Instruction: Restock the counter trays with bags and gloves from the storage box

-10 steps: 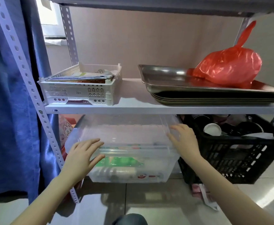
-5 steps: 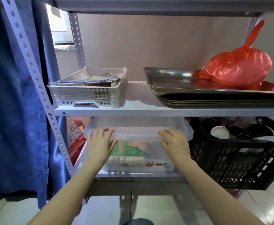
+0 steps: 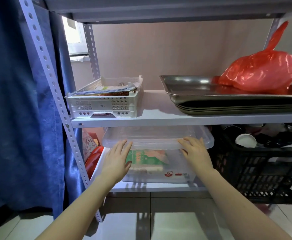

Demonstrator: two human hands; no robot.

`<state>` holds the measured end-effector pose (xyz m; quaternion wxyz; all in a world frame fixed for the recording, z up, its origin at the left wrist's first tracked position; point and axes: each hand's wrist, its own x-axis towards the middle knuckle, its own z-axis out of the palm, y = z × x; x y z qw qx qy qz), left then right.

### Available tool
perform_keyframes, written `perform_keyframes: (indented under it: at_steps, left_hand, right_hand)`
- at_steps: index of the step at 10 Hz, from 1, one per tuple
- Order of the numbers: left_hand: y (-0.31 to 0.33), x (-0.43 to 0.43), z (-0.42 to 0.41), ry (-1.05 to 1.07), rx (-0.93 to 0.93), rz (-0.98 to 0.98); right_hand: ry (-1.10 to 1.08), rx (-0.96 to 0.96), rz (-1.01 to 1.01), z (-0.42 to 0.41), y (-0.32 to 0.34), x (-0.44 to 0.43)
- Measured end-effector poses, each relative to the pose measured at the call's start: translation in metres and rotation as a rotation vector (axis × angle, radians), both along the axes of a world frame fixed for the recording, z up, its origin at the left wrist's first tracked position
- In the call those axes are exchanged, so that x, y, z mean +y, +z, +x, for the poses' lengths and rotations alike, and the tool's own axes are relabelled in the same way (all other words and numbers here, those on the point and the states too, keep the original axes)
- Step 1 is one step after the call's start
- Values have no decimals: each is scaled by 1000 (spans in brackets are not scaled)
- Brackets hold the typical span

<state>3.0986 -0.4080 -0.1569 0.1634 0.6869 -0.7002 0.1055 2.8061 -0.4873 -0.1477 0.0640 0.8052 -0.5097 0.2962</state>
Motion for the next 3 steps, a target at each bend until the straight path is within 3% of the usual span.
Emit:
perform_keyframes:
  at_steps: [2, 3]
  left_hand:
    - [18, 2, 7, -62, -50, 29]
    - [40, 5, 10, -49, -30, 82]
  right_hand:
    - [-37, 236, 149, -5, 3, 7]
    - [25, 238, 292, -3, 20, 13]
